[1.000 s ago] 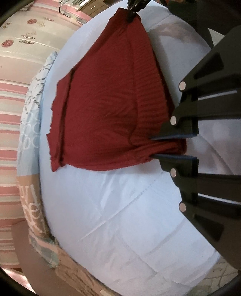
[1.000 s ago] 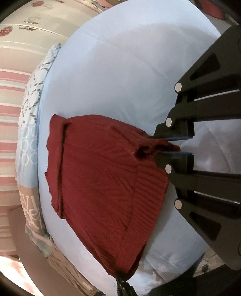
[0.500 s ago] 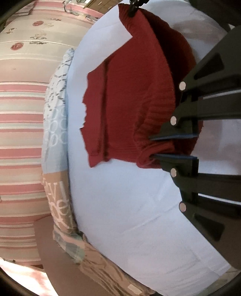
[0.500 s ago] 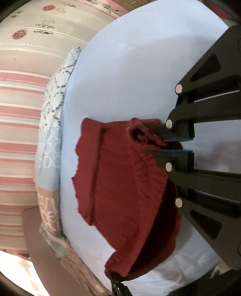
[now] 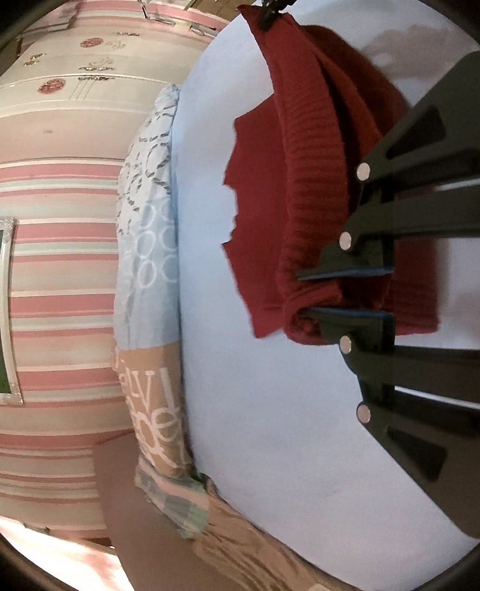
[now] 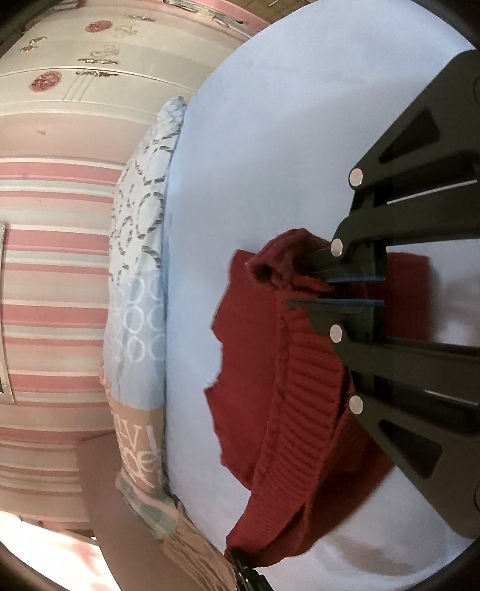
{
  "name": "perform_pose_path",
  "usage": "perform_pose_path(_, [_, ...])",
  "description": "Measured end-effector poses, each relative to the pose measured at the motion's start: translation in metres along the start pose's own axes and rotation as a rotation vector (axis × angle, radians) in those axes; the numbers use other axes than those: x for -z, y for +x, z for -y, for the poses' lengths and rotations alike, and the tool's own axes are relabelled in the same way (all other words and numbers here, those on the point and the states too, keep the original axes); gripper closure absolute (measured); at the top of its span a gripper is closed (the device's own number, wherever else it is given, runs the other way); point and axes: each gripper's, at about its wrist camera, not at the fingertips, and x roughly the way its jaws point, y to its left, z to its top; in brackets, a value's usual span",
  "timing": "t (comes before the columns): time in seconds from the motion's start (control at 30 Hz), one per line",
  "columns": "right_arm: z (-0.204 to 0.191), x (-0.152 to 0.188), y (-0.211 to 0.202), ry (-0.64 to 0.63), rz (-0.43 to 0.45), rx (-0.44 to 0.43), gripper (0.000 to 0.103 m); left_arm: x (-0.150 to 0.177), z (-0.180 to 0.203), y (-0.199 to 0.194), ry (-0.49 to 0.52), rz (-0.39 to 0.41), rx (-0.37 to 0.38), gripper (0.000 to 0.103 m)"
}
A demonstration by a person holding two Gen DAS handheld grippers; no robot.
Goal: Fold small clothes
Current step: 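Lift the hem with both tools and fold it toward the collar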
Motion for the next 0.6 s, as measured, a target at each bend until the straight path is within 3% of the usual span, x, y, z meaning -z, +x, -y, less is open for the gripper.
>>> perform_pose_path(0.4, [0.018,-0.058,0.129,-0.008,-0.014,-0.001,0.096,-0.06,0.0,0.13,0.071,-0.005,-0.019,0.089])
perform_pose_path(0.6, [0.018,-0.065,0.197,-0.013,-0.116,-0.01,0.096,-0.062,-0.006,0.202,0.099,-0.08,-0.043,0.089])
